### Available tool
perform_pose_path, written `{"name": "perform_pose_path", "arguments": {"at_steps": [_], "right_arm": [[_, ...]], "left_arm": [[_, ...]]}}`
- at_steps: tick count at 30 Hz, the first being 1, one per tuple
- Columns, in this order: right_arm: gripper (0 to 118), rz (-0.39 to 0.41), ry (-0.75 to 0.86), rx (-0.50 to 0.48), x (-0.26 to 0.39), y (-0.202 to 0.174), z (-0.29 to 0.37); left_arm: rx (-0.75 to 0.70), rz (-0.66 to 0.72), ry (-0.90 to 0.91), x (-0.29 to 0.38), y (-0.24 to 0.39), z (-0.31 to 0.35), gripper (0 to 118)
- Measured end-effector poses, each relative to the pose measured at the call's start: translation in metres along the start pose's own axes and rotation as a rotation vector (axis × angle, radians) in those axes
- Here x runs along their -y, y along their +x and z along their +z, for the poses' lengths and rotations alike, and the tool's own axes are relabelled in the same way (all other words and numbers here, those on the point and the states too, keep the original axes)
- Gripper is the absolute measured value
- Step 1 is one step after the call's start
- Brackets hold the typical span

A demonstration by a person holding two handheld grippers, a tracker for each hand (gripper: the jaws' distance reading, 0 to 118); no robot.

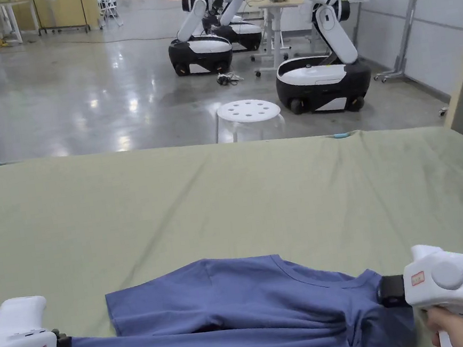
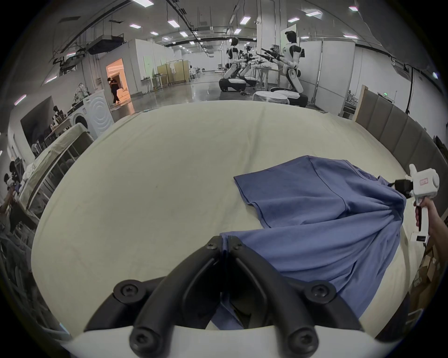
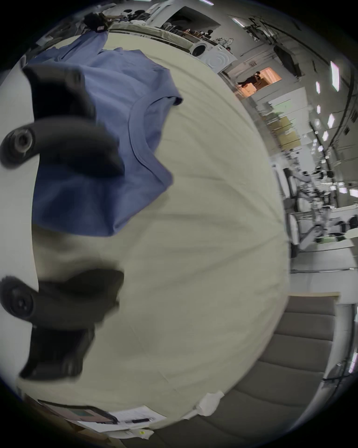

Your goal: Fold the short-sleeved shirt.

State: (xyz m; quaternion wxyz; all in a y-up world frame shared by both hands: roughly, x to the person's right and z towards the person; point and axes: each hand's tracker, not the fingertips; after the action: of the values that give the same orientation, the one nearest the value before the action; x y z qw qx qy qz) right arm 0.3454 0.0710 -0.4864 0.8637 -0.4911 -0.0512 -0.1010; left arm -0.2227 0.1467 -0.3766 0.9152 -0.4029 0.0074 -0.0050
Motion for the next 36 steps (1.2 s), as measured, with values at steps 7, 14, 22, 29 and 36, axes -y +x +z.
{"name": "perform_pose_path", "arguments": {"at_steps": [7,14,22,29,36], "right_arm": [[6,0.061,0.187,-0.01,-0.004,-0.011,0.07],[6,0.124,0.358,-0.066,-0.046,-0.021,0.186],[6,0.146,0.65,-0.151,-0.103,-0.055,0.322],[6,0.1,0.848,-0.125,-0.172,-0.067,0.408],[6,0.078,0.837,-0.089,-0.2,-0.068,0.389]], "left_arm": [[-0.016,0.05,0.02,-0.003,-0.013,-0.01,0],[-0.039,0.069,0.218,-0.058,-0.036,0.061,0],[-0.061,0.078,0.469,-0.17,-0.056,0.15,0],[-0.033,0.162,0.642,-0.266,-0.073,0.195,0],[-0.064,0.154,0.671,-0.295,-0.073,0.163,0]]}}
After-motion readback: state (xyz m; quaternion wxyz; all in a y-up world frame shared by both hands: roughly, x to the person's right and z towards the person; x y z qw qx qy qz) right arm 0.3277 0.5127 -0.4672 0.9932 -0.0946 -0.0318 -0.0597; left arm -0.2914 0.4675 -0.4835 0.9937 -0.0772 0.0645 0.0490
